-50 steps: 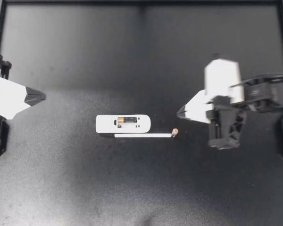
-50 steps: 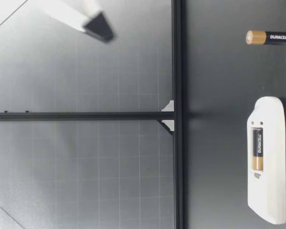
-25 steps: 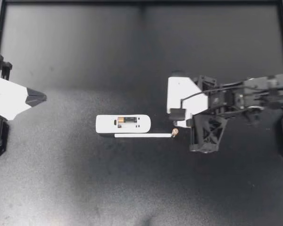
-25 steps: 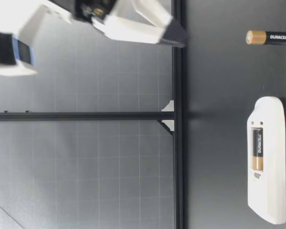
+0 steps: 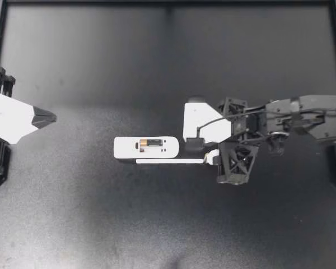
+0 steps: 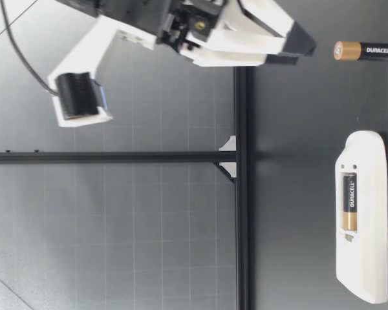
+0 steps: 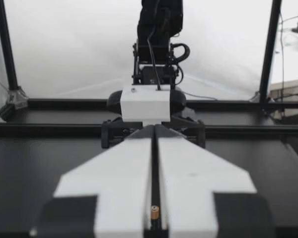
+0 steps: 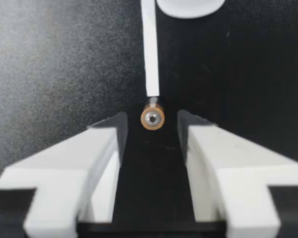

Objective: Place the battery into the slot of the remote controller.

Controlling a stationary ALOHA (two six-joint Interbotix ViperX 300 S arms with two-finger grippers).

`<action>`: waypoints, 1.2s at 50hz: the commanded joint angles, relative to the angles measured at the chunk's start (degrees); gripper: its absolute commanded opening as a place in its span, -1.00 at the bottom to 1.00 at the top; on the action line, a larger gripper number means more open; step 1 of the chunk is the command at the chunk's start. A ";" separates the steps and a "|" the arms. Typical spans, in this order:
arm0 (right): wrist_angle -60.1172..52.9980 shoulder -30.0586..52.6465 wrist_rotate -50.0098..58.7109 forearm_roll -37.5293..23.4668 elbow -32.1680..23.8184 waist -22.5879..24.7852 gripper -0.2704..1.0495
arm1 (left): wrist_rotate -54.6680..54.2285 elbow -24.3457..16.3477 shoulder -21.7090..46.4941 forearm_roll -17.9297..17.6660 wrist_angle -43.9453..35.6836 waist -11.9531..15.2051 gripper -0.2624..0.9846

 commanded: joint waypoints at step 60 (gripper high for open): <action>-3.25 5.62 0.18 -0.09 -0.18 -0.35 0.04 | 0.00 -0.62 0.53 0.00 -0.53 0.09 -0.81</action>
